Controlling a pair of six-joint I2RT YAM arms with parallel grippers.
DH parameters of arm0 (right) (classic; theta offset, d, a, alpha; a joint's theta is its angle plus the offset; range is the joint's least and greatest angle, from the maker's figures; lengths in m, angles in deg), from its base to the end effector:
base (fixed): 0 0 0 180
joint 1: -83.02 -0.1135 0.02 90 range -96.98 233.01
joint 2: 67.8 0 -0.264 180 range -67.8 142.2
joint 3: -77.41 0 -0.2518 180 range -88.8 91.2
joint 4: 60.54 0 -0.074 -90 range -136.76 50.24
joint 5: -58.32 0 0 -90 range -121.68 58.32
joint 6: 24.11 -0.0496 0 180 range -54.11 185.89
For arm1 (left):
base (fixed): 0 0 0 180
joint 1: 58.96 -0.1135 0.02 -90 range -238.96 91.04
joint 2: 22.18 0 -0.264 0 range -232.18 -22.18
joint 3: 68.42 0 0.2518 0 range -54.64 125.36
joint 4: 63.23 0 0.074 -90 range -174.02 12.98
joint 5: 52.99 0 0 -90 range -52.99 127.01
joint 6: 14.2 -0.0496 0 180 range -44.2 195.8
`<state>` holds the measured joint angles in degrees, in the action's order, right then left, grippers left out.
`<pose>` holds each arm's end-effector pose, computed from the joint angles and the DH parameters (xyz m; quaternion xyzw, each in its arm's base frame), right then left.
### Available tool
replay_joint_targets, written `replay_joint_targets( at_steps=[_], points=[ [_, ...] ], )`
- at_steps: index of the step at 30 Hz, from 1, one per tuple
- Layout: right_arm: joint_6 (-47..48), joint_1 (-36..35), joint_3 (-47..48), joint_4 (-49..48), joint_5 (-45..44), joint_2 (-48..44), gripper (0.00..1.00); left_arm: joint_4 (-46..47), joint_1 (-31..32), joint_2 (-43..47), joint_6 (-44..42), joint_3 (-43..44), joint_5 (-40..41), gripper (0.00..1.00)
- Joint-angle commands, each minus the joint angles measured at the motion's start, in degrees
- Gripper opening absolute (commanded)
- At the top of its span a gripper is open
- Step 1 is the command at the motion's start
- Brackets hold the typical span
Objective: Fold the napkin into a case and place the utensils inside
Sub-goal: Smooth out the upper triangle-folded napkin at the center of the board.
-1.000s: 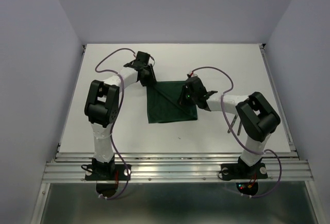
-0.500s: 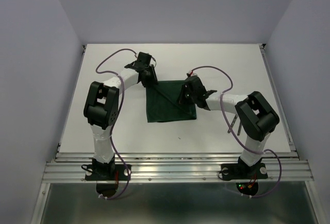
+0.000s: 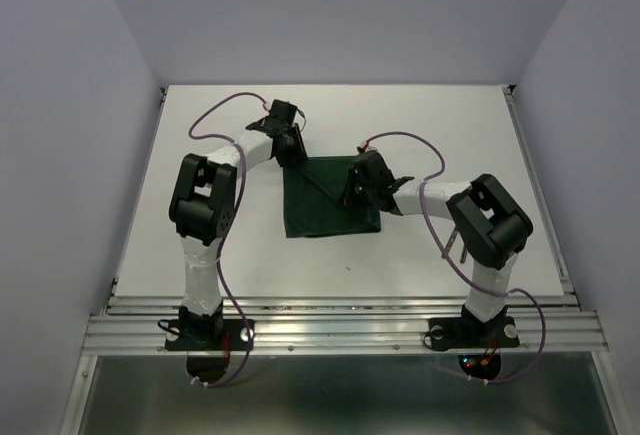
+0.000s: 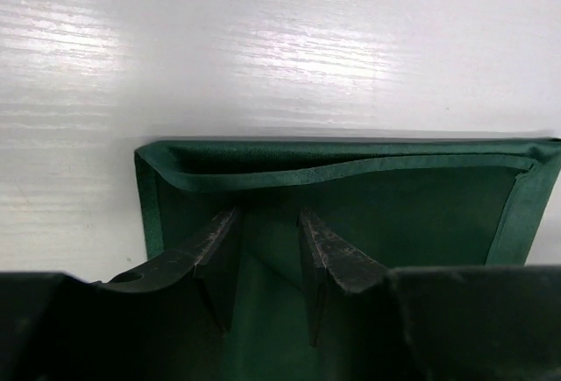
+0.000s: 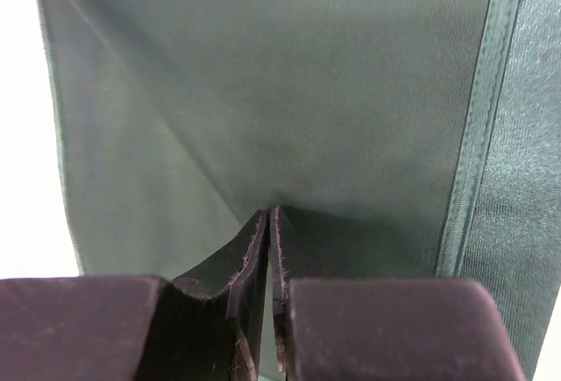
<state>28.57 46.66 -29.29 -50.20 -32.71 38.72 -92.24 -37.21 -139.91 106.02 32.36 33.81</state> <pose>0.3188 0.2336 0.1435 0.0112 0.9189 0.2298 0.3205 0.4351 -0.1766 0.1850 -0.0580 0.9249 -0.1875 0.3256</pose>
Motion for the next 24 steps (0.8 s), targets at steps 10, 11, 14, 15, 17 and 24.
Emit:
replay_joint_targets(
  at_steps=[10,11,14,15,17,24],
  points=[
    [0.8,-0.4,-1.5,0.5,-3.3,-6.9,0.1,-1.0,0.3,-0.9,-2.3,3.6,4.8,0.42],
    [0.9,-0.4,-1.8,1.1,-4.1,-7.9,0.1,-0.7,0.3,-0.5,-2.3,3.2,5.0,0.42],
    [1.0,-0.4,-3.3,2.0,-4.9,-11.2,0.11,1.1,0.4,3.6,-1.9,0.7,5.8,0.42],
    [0.9,-0.4,-3.9,2.3,-5.0,-11.8,0.11,1.3,0.4,4.4,-1.8,0.2,5.8,0.42],
    [0.8,-0.4,-5.6,2.7,-4.9,-12.8,0.11,1.5,0.7,5.8,-1.7,-1.4,5.5,0.42],
    [-0.7,-0.4,-11.5,1.6,-4.1,-11.7,0.1,2.0,5.2,7.3,-0.5,-5.2,1.6,0.42]
  ],
)
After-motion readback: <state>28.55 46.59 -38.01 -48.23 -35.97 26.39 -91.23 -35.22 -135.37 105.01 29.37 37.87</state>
